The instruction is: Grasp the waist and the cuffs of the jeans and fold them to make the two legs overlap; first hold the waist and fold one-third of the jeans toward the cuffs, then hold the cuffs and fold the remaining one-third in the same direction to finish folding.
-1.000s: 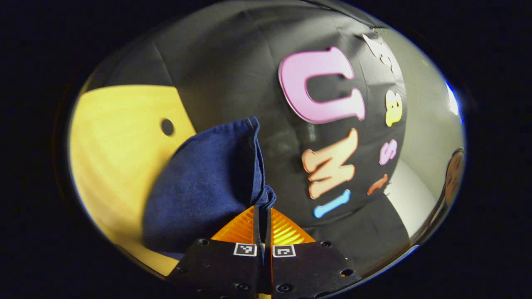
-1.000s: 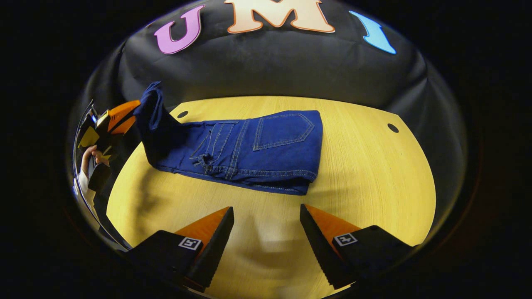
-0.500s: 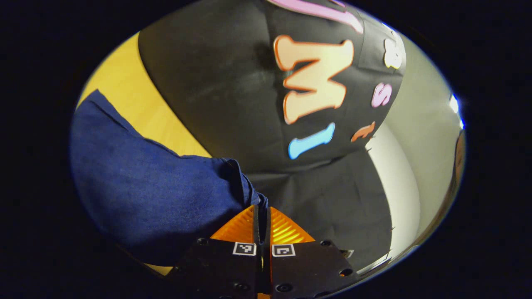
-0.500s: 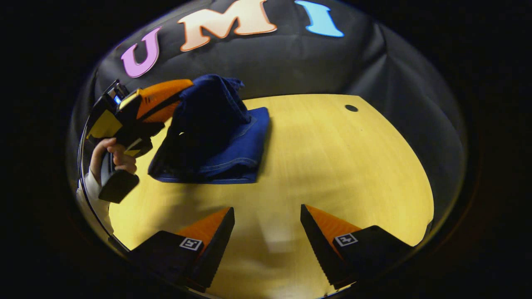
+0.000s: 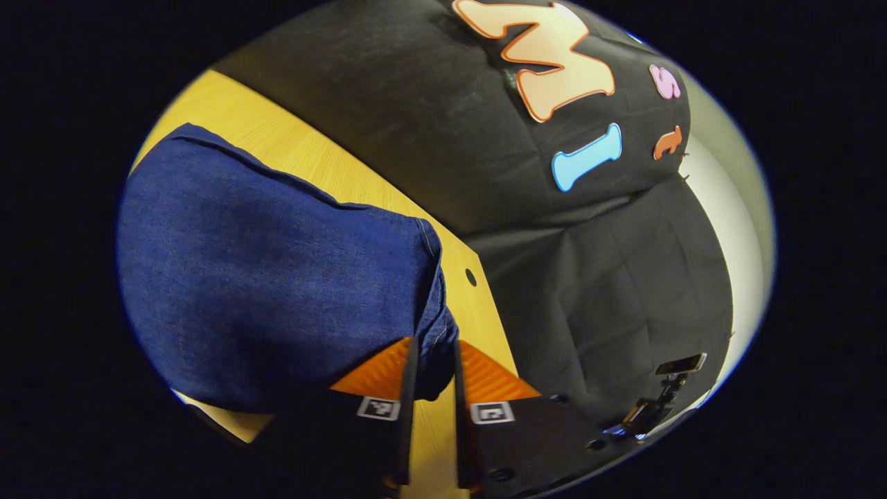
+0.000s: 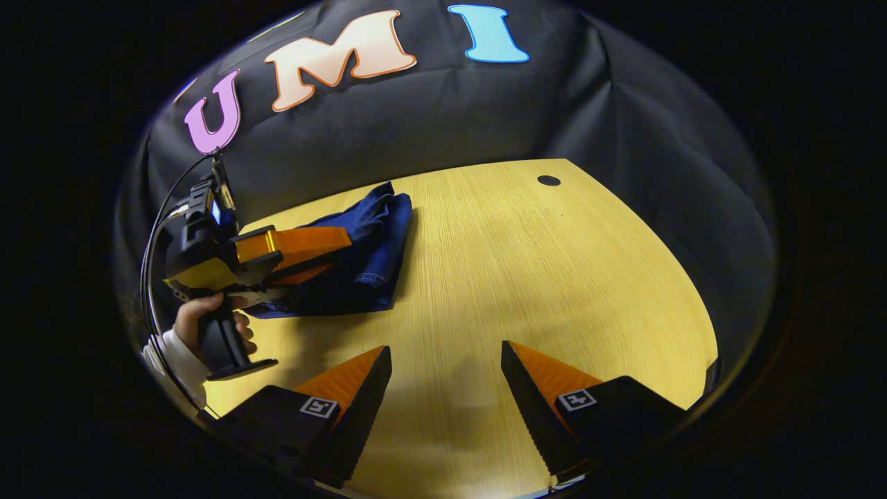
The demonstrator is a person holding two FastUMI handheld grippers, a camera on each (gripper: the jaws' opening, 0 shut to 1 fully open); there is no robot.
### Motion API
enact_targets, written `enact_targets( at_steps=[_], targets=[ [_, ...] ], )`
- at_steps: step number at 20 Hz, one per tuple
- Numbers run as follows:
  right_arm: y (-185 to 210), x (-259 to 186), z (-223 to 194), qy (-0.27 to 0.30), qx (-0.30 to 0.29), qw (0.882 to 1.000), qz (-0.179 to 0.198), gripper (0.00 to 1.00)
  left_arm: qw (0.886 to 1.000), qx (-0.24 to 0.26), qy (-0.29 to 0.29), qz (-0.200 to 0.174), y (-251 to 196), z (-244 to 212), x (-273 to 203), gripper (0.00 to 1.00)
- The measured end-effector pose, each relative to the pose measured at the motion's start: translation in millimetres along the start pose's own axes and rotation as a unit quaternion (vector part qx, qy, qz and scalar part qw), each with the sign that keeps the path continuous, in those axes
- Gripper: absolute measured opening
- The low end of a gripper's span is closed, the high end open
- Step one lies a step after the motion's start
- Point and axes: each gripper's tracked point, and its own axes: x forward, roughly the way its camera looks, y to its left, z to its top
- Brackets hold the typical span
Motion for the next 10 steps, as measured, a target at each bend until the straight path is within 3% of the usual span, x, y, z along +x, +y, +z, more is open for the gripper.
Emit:
enact_targets(
  at_steps=[3,4,5,8,10],
  targets=[
    [-1.0,-9.9,8.7,-0.013,-0.017,1.0,0.014,0.94,0.998,0.05,-0.014,0.036,-8.7,-4.0,-14.4,0.77],
    [2.6,-13.6,14.8,-0.022,-0.023,0.999,0.022,0.99,0.996,0.078,-0.023,0.049,-15.1,-0.9,-30.3,0.97],
    [7.5,-17.7,20.5,-0.032,-0.026,0.999,0.034,0.94,0.992,0.105,-0.038,0.063,-23.6,2.8,-41.3,0.97],
    [32.5,-34.4,37.1,-0.057,-0.024,0.994,0.085,0.99,0.976,0.15,-0.105,0.114,-42.5,24.6,-98.6,0.96],
    [47.9,-50.5,47.9,-0.077,-0.02,0.99,0.118,0.99,0.96,0.177,-0.148,0.16,-43.8,31.2,-144.3,0.96]
  ],
)
